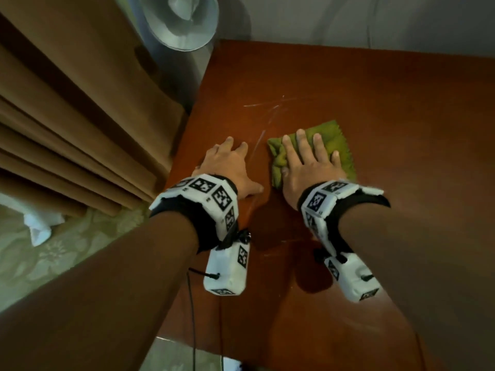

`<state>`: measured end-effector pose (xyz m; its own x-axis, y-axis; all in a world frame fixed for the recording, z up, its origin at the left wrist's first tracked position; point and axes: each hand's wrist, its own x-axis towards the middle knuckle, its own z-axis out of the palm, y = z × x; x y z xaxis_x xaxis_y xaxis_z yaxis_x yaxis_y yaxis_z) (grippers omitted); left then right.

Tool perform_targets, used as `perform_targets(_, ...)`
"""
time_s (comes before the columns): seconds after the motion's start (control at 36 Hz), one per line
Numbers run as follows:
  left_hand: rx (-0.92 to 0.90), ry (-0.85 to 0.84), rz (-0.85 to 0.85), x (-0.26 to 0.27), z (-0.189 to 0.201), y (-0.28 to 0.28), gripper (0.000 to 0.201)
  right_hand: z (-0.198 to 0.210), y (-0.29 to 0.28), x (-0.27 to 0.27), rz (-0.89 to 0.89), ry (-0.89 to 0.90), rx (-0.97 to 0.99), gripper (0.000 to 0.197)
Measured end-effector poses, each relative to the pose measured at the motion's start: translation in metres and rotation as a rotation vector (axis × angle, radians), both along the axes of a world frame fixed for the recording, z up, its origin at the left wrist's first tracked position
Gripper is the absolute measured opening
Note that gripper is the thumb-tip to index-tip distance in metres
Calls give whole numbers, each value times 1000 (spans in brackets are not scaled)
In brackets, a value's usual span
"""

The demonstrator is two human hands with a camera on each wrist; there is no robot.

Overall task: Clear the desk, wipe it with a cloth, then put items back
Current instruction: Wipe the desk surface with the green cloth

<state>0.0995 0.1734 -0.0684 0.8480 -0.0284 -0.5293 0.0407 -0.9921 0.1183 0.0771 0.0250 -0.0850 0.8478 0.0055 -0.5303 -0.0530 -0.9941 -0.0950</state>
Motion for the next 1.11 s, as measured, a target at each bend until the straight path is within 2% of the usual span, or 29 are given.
perform_targets(0.19,41,9,-82,-9,4,11,102,7,16,-61,-48,113,37,65)
perform_targets(0.36,48,21,-98,-5,7,12,103,12,17,-54,-75,198,54,70)
perform_targets(0.44,35,62,-93,3,7,12,111,12,17,-48,-72,208,39,67)
perform_targets(0.64,16,140,-98,22,7,11,121,10,23,12,-96,250,2,70)
perform_targets(0.92,-48,188,-39,51,2,8,125,1,25,103,-16,147,-80,67)
perform_targets(1.11,-60,167,-51,49,-1,10,123,6,20,110,8,99,-57,65)
